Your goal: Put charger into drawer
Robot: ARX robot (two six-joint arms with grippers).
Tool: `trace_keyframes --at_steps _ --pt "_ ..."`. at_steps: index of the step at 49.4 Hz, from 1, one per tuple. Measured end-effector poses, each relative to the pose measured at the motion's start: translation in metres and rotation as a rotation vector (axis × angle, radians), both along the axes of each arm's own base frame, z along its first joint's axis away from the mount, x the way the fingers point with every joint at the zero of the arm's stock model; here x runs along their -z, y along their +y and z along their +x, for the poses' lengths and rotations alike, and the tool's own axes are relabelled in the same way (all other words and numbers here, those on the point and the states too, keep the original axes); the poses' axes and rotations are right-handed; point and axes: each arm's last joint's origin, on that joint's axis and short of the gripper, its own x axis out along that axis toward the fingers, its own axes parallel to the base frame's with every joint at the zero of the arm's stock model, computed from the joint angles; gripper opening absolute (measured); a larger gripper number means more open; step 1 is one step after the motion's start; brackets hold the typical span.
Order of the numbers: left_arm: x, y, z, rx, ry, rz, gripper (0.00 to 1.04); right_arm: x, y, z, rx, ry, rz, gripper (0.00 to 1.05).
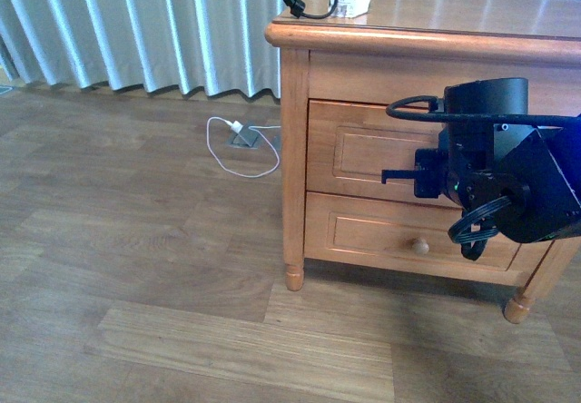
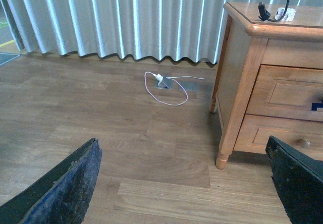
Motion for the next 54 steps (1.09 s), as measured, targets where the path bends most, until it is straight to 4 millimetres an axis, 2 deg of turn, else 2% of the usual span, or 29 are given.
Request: trace_keyframes --at_steps 6,15,19,31,40,44,54 --pt "0.000 0.000 0.000 0.000 0.000 0.000 0.99 -0.001 -0.003 -0.007 -0.028 0.019 0.016 0.23" --pt "0.000 0.000 0.000 0.000 0.000 0.000 0.99 -0.007 -0.007 -0.033 -0.063 0.066 0.037 0.23" --pt "0.000 0.000 0.000 0.000 0.000 0.000 0.99 -0.010 -0.010 -0.053 -0.084 0.106 0.053 0.23" --pt "0.000 0.000 0.000 0.000 0.000 0.000 0.99 -0.021 -0.024 -0.128 -0.173 0.248 0.110 0.22" --pt "0.000 0.000 0.000 0.000 0.000 0.000 0.99 -0.022 -0.031 -0.166 -0.232 0.293 0.123 0.22" --pt "0.000 0.000 0.000 0.000 0.000 0.000 0.99 -0.023 -0.034 -0.176 -0.251 0.299 0.120 0.22" --pt "0.000 0.000 0.000 0.000 0.000 0.000 0.99 -0.023 -0.042 -0.201 -0.236 0.355 0.134 0.51"
